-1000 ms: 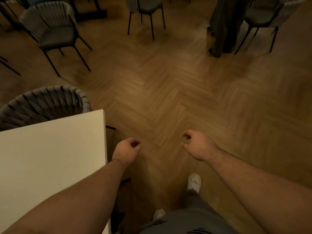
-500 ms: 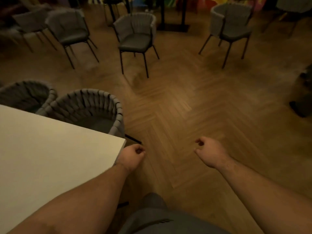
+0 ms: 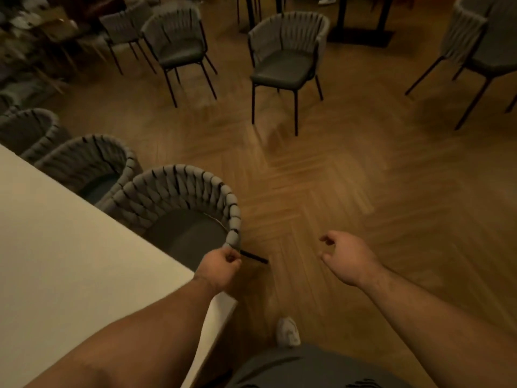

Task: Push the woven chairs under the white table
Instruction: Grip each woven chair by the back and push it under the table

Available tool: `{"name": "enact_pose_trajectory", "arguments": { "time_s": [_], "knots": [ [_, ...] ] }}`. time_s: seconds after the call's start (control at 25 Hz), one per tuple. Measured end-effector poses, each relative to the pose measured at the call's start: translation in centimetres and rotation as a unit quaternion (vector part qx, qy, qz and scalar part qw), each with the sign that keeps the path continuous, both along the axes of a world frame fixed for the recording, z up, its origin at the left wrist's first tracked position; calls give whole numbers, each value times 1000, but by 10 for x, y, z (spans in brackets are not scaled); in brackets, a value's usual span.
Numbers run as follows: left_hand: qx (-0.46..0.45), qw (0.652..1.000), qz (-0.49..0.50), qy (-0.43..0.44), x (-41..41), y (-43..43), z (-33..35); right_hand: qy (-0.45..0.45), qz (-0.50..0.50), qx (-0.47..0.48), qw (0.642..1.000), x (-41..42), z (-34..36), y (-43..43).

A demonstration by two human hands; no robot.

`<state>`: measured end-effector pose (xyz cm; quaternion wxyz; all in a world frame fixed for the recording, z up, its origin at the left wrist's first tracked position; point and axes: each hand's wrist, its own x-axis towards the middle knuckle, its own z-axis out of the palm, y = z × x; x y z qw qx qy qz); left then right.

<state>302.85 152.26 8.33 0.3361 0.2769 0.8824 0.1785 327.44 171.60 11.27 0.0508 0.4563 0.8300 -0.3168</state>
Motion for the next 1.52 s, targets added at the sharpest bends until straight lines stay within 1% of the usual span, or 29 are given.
{"name": "enact_pose_trajectory", "arguments": {
  "time_s": [0.12,0.2,0.28,0.36,0.4,0.56,0.72,0.8,0.92,1.04,1.2,1.28,1.4,1.52],
  "knots": [
    [-7,1000,-4,14,-45,47,12,-10,24,16,1000,-47,13,55],
    [0,1000,14,-2,-70,79,18,-14,46,19,999,-78,20,91],
    [33,996,74,-37,-88,110,14,-16,84,32,996,-111,18,125],
    [78,983,152,-66,-98,138,8,-24,134,45,990,-142,11,158],
    [86,978,172,-76,-101,151,4,-29,164,48,985,-157,8,174],
    [59,970,223,-79,-111,192,-5,-39,283,60,956,-217,1,254],
    [56,939,329,-86,-106,217,1,-66,383,72,919,-268,8,322],
    [54,920,377,-93,-104,221,0,-72,426,72,899,-300,11,341],
    [41,895,433,-100,-105,215,-8,-63,485,73,869,-354,10,342],
    [27,868,484,-106,-122,200,-19,-52,537,64,840,-407,0,321],
    [2,857,501,-122,-150,172,-35,-61,588,57,805,-464,-6,284],
    [-6,854,503,-134,-163,164,-44,-70,619,65,780,-492,-9,269],
    [0,831,536,-148,-175,159,-48,-93,668,74,734,-530,-14,247],
    [2,806,569,-165,-178,160,-63,-114,729,96,668,-573,-23,221]
  ]
}}
